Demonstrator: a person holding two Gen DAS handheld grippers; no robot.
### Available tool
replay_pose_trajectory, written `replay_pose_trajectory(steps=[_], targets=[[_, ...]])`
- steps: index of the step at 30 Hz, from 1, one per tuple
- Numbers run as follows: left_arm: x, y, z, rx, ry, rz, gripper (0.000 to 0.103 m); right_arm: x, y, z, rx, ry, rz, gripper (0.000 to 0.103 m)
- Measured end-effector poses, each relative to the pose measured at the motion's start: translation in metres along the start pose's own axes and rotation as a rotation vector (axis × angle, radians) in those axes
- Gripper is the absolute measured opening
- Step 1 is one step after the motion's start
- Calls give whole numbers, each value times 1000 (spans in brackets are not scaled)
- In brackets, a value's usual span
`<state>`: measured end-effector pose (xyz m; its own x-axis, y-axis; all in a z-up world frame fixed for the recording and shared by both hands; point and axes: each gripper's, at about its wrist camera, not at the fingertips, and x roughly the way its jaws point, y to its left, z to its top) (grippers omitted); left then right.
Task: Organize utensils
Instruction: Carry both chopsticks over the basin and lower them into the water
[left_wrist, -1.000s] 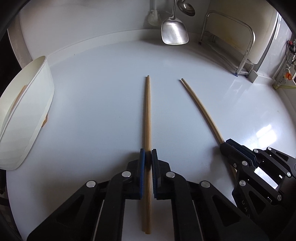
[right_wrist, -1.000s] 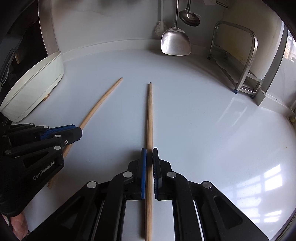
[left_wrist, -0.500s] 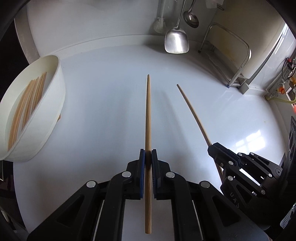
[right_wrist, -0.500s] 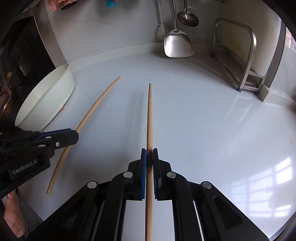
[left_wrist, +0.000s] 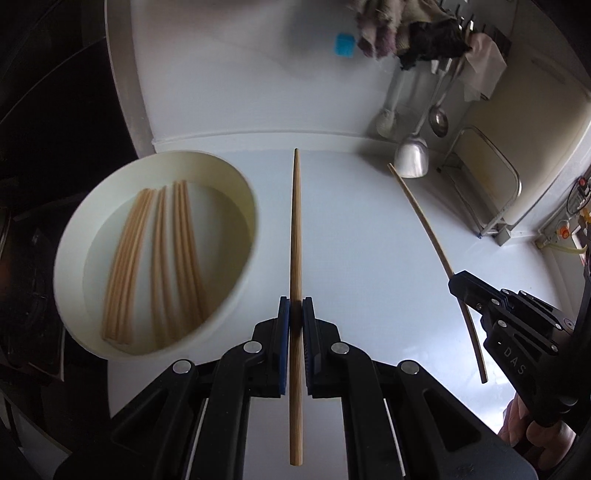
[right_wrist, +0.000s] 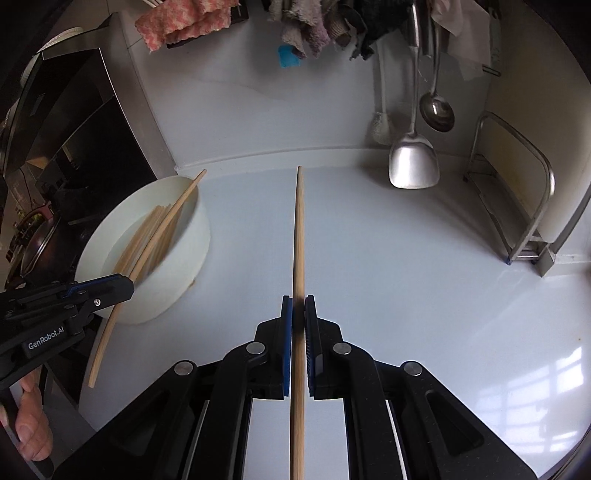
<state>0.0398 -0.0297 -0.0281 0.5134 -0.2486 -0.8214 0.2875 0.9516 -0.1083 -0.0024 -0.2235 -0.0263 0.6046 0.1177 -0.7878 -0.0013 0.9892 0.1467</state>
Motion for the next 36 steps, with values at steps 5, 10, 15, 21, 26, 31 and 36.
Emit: replay_pose_trajectory(steps=[5,10,15,21,26,31,36], targets=[[-2,71,16,-41,-13,49,7,15,68,26,-56,-19,51,6],[13,133,26,-69,5,96,7,47,132,46,-98,1,93,6],[33,174,33,-77,37,115,8,93,176,59,-100,55,119,6],[57,197,37,-51,72,100,8,138,205,64,-98,127,86,6],[81,203,40,-39,116,80,8,169,208,64,-68,196,64,6],[98,208,42,-37,143,73,8,184,208,62,-46,237,49,6],[106,214,40,-64,172,72,8,190,207,61,-49,243,43,6]])
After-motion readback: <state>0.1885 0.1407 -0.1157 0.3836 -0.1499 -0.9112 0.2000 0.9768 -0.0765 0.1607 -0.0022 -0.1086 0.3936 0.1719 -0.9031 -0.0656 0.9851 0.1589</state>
